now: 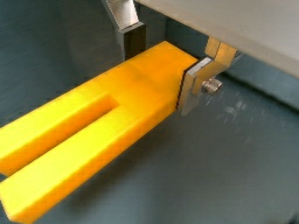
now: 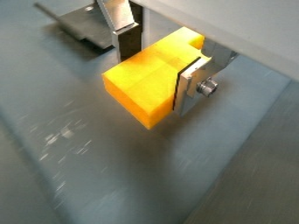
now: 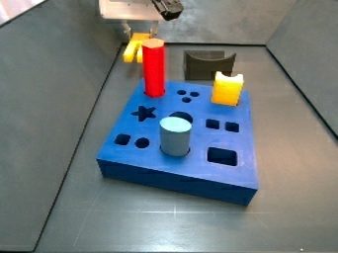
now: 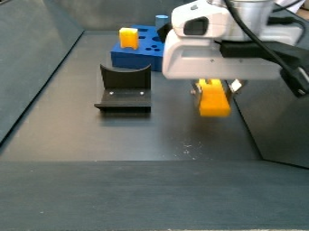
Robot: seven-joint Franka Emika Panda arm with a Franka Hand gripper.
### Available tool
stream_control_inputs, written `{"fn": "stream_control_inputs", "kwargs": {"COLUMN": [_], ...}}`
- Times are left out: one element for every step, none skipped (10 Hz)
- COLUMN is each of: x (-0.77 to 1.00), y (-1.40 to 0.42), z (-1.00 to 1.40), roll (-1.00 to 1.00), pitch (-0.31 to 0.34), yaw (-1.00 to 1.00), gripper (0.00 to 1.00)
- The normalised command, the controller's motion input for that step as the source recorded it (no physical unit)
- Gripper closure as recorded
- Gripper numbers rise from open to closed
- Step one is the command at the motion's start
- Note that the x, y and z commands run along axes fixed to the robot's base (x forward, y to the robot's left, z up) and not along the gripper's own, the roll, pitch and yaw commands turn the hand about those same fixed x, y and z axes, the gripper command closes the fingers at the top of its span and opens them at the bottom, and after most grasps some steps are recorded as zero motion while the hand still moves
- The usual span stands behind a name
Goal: Pick up the double-square object. Move up. Rotate the double-square object. Place the double-square object on the fixture. Regrasp the double-square object. Move to above the board. Insert the double-square object.
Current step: Rotate the double-square object.
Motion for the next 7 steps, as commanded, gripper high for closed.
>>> {"fn": "stream_control_inputs", "kwargs": {"x": [-0.01, -0.02, 0.0, 0.01, 0.01, 0.01, 0.01], "y": [-0.44, -0.19, 0.0, 0.05, 0.05, 0.04, 0.03], "z": [0.01, 0.02, 0.0, -0.01, -0.01, -0.01, -0.01], "roll": [0.14, 0.17, 0.0, 0.0, 0.0, -0.01, -0.01], "pitch": [-0.029, -0.036, 0.0, 0.0, -0.001, -0.001, -0.001], "yaw": [0.02, 0.02, -1.0, -1.0, -1.0, -1.0, -1.0], "gripper": [1.0, 1.0, 1.0, 1.0, 1.0, 1.0, 1.0]}}
